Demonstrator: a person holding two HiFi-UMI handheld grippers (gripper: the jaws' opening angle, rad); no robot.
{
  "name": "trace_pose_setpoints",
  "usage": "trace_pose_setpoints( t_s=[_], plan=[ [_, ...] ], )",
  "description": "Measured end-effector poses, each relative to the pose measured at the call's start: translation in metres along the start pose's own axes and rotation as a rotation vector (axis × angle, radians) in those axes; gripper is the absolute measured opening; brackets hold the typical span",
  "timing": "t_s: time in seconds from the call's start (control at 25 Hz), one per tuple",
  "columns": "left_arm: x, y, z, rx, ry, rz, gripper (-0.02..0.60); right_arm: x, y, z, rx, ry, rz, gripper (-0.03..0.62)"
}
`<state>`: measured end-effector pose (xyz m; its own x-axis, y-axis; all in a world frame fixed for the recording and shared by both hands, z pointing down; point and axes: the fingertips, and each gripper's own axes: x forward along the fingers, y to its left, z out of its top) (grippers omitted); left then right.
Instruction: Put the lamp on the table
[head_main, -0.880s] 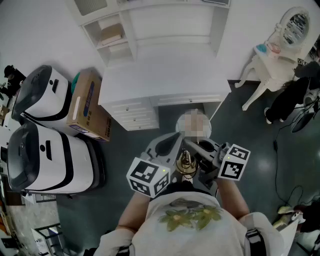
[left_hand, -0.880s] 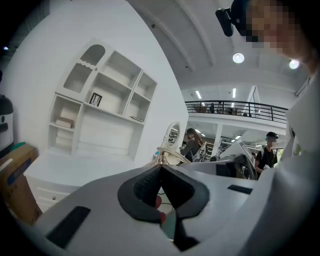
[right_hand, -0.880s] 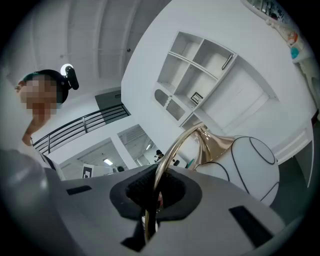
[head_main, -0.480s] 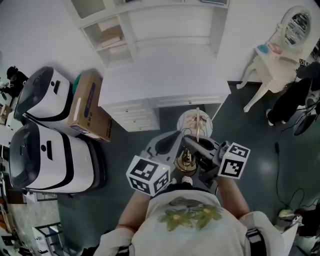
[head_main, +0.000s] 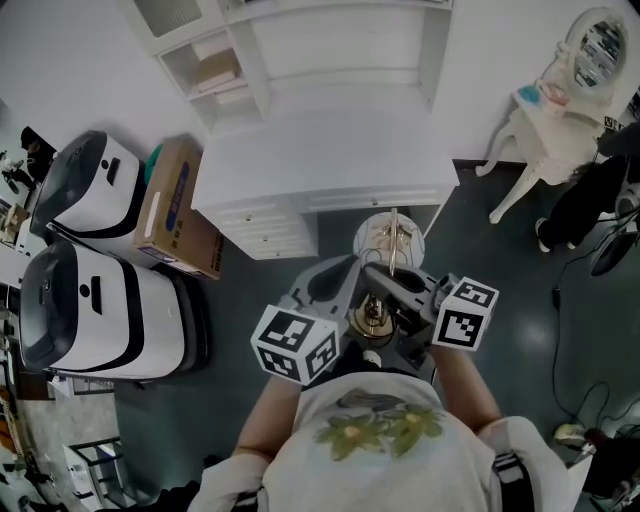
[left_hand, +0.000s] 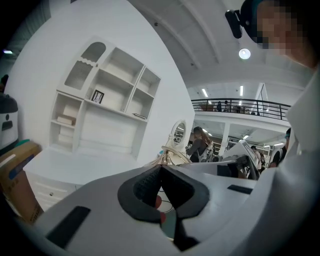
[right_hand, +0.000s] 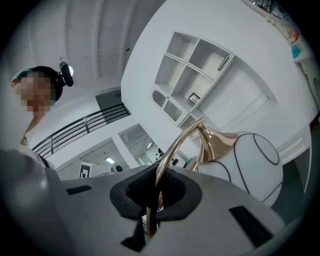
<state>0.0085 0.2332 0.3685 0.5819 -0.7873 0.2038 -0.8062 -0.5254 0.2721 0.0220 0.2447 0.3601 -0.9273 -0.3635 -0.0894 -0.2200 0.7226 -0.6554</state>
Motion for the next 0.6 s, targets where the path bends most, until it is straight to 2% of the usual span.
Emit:
trace_pose_setpoints(
  t_s=[0.28, 0.6],
  plan=[
    [0.016, 0.005, 0.001, -0.042, 0.004, -0.042, 0.028, 0.0, -0.014, 0.009, 0.019, -0.006, -0.005, 0.029],
    [0.048, 0.036, 0.015, -0.047, 0.022, -0.099, 0.029, 0.025, -0.046, 0.031, 0.021, -0.016, -0.041, 0.029]
  ],
)
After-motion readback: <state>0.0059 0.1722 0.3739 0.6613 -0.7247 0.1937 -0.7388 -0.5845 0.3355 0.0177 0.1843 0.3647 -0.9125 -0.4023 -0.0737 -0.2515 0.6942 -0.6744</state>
